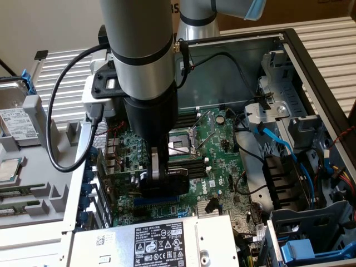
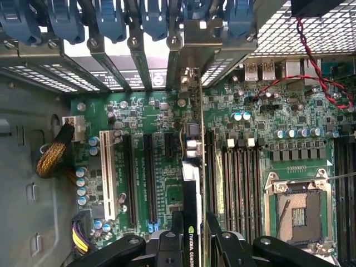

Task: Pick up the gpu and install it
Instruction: 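Insert the gpu into the slot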

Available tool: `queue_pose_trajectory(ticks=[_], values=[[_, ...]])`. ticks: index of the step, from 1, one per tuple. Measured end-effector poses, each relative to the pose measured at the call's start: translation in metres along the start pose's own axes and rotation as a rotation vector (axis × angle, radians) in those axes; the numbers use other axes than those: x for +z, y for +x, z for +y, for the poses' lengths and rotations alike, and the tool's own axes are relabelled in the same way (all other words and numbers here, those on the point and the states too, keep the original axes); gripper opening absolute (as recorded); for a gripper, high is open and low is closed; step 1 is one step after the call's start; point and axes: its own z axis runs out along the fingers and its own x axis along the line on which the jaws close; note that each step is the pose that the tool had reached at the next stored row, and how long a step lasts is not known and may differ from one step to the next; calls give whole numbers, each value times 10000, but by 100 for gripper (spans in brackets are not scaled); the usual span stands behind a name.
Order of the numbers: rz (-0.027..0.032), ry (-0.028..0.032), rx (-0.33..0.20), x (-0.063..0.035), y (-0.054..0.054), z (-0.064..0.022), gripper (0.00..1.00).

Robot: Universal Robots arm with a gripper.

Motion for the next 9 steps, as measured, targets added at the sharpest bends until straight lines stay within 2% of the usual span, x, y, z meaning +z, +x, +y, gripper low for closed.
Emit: queue_pose_trajectory(ticks=[9], values=[[0, -1, -5, 0, 5, 0, 26]])
